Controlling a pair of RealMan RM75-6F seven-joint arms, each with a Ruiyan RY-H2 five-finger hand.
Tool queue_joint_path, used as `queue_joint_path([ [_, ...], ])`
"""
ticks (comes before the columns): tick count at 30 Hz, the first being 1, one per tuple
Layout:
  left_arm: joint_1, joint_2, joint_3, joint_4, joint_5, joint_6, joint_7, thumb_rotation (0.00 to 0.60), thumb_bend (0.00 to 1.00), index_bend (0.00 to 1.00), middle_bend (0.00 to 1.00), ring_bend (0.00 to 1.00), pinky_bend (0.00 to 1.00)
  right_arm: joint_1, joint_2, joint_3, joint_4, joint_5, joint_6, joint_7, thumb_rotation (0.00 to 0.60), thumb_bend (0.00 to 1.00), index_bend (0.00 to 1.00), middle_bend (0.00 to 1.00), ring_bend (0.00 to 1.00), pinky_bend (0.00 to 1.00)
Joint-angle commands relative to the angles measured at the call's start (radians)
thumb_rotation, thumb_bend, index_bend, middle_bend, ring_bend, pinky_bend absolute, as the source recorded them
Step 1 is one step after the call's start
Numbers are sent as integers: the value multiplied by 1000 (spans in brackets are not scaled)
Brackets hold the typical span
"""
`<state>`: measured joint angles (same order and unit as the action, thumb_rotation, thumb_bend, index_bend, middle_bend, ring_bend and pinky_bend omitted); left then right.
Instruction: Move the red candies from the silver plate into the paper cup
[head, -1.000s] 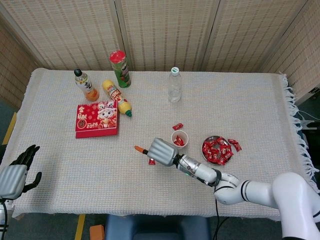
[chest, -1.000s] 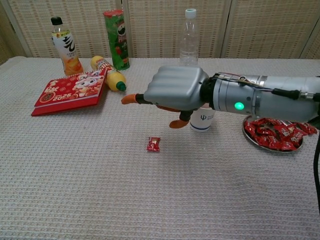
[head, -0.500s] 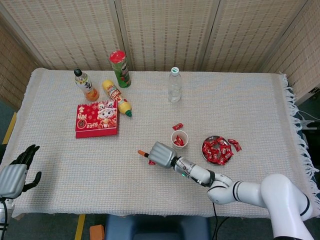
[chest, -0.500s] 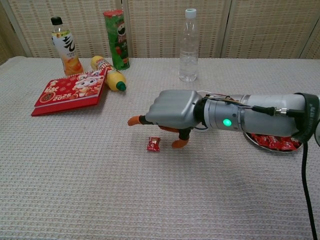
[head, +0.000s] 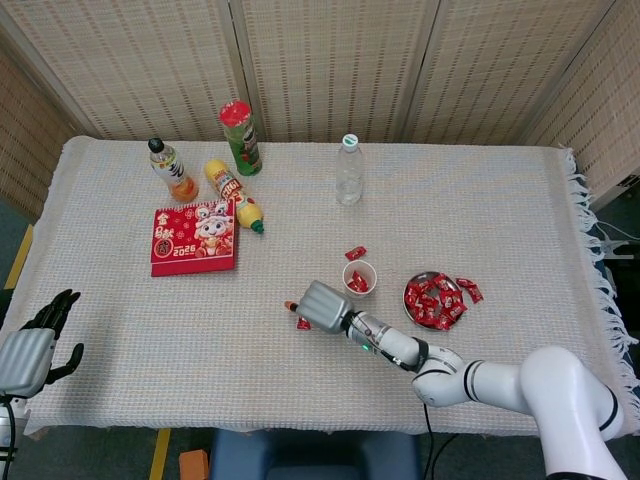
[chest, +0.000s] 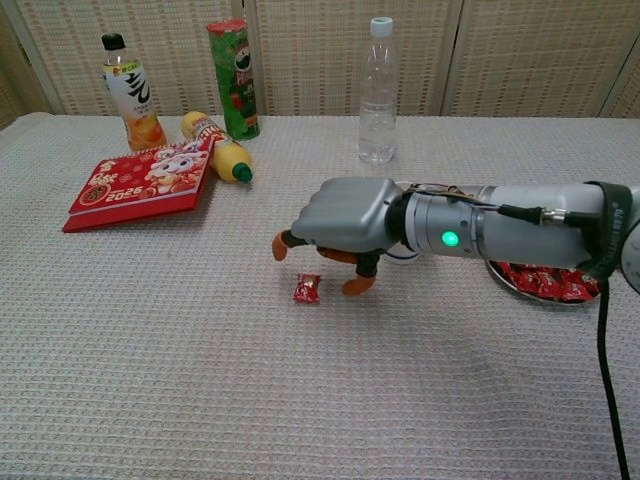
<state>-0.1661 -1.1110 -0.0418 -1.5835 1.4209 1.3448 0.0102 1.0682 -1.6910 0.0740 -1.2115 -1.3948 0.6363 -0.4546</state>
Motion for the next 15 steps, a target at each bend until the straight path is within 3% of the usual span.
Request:
queue_joint_path([
  [1,0,0,0,0,0,1,1,600,449,4,0,134,359,1,-11,0,12,4,1,-2,600,184,277,805,713,959],
  [7,1,2,-1,0,-1,1,-3,600,449,4,0,134,358,5,-24,4,27,7,5,8,600,184,270,805,718,964],
  [15,-3,-1,3,1,3,-6,2,600,448,2,0,134,358,-2,-45,-8,50,-41,50,45,600,184,428,811,752,998],
])
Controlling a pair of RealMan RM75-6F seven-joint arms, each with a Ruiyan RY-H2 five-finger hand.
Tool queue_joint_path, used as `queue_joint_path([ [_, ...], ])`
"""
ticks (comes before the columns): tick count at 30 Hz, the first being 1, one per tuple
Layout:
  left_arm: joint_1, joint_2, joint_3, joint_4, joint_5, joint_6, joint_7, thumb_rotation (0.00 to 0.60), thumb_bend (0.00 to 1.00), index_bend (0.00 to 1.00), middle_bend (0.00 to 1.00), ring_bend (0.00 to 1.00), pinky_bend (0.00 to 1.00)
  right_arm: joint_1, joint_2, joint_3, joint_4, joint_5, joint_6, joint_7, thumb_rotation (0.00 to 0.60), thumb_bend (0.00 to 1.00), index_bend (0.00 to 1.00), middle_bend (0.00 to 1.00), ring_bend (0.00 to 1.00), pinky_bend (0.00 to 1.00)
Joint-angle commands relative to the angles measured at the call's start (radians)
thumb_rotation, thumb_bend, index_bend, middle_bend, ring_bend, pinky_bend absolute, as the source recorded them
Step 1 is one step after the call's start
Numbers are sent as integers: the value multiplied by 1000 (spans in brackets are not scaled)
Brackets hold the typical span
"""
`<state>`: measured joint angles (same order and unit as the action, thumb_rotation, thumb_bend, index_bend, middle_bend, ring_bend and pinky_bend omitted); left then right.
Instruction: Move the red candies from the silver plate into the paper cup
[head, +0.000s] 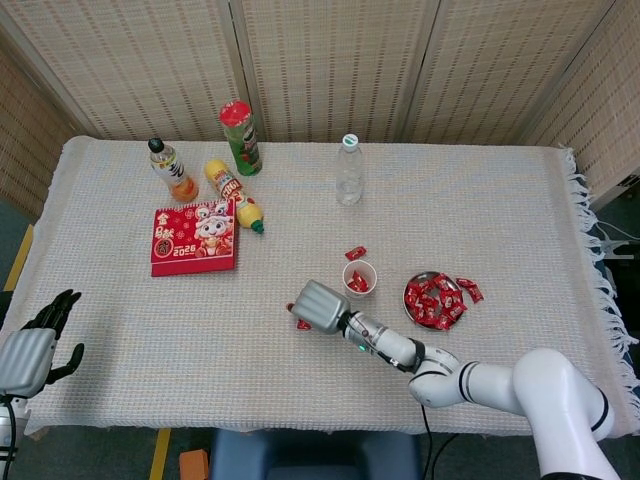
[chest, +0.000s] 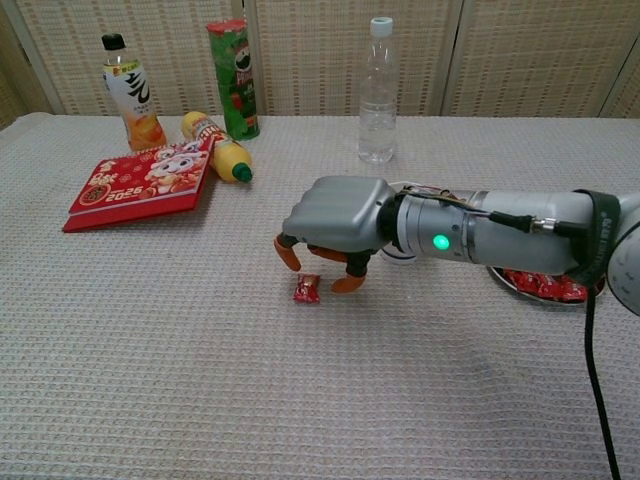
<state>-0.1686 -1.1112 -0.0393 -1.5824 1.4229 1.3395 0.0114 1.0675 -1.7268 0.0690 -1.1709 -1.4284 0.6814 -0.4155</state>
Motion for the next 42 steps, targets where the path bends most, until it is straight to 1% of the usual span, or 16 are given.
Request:
queue_joint_path([
  [1,0,0,1,-1,1,0,2,600,448,2,0,134,358,-1,-13,-3,14,-9,6,8,600,184,429,811,752,999],
  [9,0,2,0,0,0,-1,-3,600,448,2,0,134,358,1,-42,2,46,-5,9,11,600,184,396,811,752,999],
  [13,-1,3,2,1,2,-2,-6,600,449,1,0,134,358,0,-55,2,59,-6,11,11,600,184,400,811,753,1000],
  [24,-2,4,2,2,1,-4,-11,600,449,2,0,134,358,-1,-90,7,97,-1,15,1,600,184,465,819,758,1000],
  [34,2,9,3,-1,4,3,-16,600,448,2,0,134,358,0,-120,14,119,7,14,-14,600,184,477,826,767,1000],
  [36,3,10,4,0,6,4,-20,600,448,1,0,133,359,0,-125,14,124,7,16,-17,600,184,494,829,771,1000],
  [40,4,12,4,1,9,7,-27,600,448,0,0,134,358,-2,-131,17,129,9,20,-22,600,217,541,838,779,1000],
  [42,4,13,4,2,11,8,-30,600,449,0,0,134,358,-3,-133,19,129,14,19,-27,600,239,550,839,780,1000],
])
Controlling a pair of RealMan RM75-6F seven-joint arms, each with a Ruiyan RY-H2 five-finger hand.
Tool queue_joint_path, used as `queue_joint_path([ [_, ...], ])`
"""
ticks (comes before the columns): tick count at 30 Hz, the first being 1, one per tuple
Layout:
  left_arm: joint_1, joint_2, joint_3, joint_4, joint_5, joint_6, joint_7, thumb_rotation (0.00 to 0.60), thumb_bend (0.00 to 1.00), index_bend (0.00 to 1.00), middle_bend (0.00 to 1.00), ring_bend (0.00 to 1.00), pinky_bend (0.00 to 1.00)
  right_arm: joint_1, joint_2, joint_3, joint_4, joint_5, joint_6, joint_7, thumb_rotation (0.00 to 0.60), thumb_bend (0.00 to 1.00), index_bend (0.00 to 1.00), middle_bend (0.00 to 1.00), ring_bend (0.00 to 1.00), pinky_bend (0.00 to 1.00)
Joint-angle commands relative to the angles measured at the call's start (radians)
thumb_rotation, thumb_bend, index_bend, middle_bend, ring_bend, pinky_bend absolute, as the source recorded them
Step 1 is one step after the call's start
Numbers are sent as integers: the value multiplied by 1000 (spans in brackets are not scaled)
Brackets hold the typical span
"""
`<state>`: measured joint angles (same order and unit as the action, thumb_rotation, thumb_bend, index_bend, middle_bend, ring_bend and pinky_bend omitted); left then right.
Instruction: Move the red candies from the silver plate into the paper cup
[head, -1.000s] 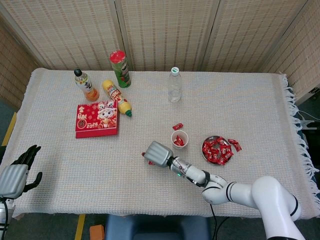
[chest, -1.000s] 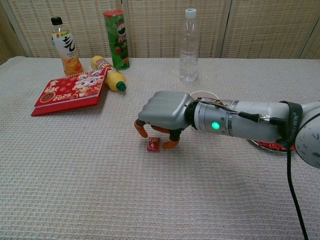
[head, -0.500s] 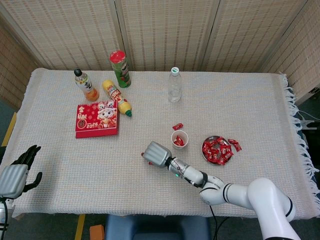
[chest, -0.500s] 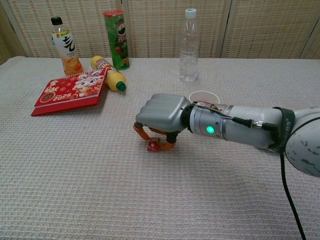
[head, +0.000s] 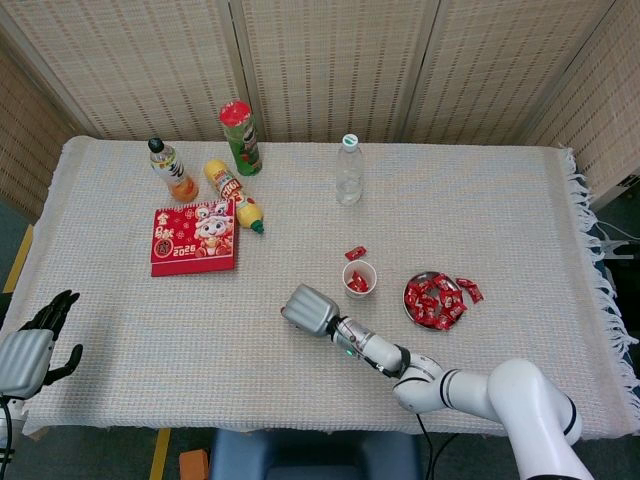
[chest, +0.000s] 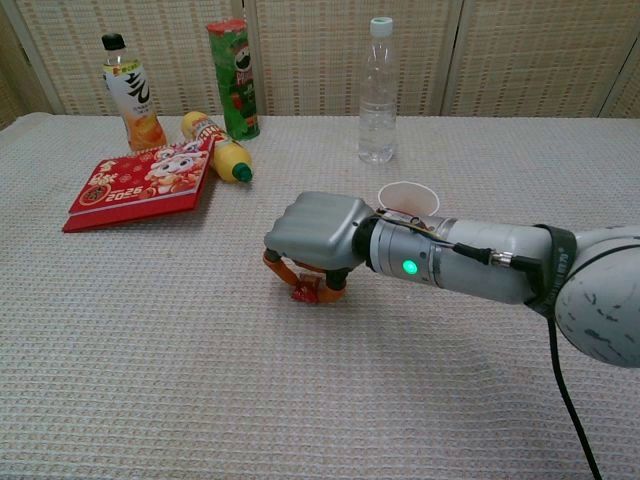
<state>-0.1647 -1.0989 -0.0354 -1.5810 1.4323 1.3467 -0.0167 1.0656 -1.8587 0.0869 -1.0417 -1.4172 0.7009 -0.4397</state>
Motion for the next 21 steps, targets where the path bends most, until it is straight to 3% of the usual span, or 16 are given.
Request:
queue_joint_path([
  [1,0,1,0,1,2,1,-3,600,449,0,0,134,358,-1,-1,2,-1,3,0,-6,600,257,554,839,780,1000],
  [10,3,1,0,3,5,7,-7,600,452,0,0,134,359,-5,5,8,-15,11,7,-23,600,418,581,840,781,1000],
  [17,4,0,1,3,6,9,-3,600,451,0,0,134,359,-34,71,33,-103,-10,101,4,600,423,582,840,781,1000],
  [21,4,-3,2,0,8,10,9,600,452,0,0,134,359,-63,140,76,-180,11,169,11,600,423,572,840,781,1000],
])
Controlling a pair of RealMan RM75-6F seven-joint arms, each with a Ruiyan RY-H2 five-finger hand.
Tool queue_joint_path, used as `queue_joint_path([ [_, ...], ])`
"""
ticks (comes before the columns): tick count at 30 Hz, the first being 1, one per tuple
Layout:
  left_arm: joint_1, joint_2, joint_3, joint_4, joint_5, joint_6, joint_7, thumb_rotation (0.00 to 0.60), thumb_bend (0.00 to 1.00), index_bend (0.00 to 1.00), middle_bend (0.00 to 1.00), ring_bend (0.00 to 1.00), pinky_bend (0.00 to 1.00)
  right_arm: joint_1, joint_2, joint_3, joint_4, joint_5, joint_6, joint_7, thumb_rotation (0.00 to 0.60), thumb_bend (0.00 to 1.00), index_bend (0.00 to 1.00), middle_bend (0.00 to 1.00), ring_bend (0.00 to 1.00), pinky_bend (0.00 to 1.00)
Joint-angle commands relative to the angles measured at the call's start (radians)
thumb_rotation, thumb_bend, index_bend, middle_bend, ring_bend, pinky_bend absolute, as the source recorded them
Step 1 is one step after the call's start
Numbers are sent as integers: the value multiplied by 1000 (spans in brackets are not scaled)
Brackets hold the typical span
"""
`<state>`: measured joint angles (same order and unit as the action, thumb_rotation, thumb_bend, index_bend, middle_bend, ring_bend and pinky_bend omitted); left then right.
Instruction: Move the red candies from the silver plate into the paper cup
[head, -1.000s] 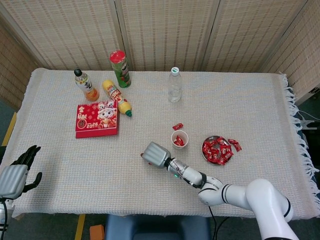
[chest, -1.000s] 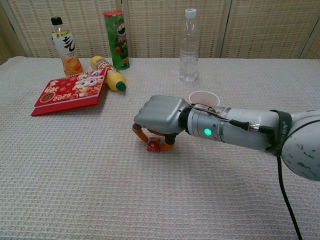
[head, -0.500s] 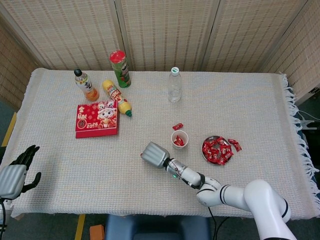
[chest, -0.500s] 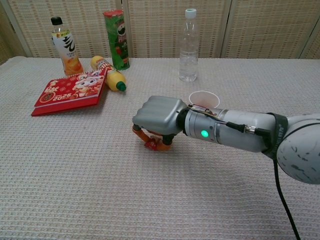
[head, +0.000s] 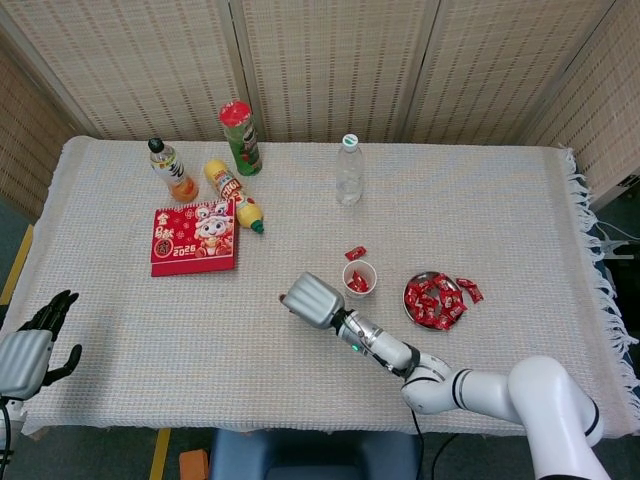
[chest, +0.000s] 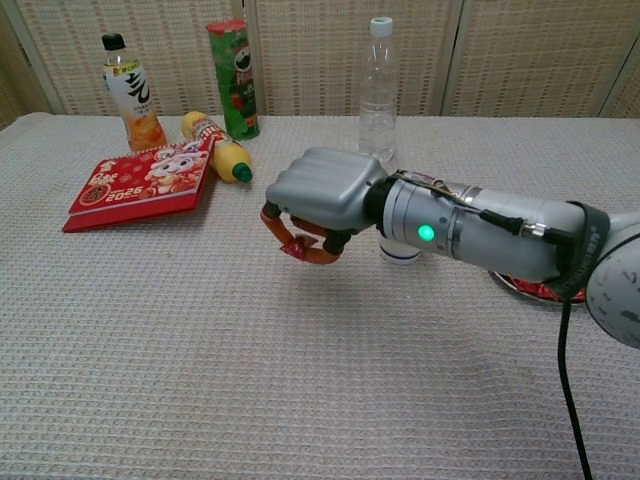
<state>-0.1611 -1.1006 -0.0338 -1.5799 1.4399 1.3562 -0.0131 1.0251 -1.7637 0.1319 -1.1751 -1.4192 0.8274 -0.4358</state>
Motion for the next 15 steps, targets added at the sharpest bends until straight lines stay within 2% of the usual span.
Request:
queue_joint_path([
  [1,0,-3,1,-2,1,0,9,600,452,0,0,134,359,-29,62,41,-62,21,55,5,600,423,570,840,781,1000],
  [7,-2,-10,4,-7,4,-1,31,600,452,0,0,134,360,-80,186,85,-161,81,103,11,600,422,561,840,781,1000],
  [12,-8,-17,7,-10,3,-14,50,600,457,0,0,135,359,-117,280,55,-211,142,69,-40,600,423,550,840,775,1000],
  [15,-13,-23,8,-11,3,-22,61,600,459,0,0,134,360,-128,296,39,-215,167,53,-52,600,423,543,840,770,1000],
])
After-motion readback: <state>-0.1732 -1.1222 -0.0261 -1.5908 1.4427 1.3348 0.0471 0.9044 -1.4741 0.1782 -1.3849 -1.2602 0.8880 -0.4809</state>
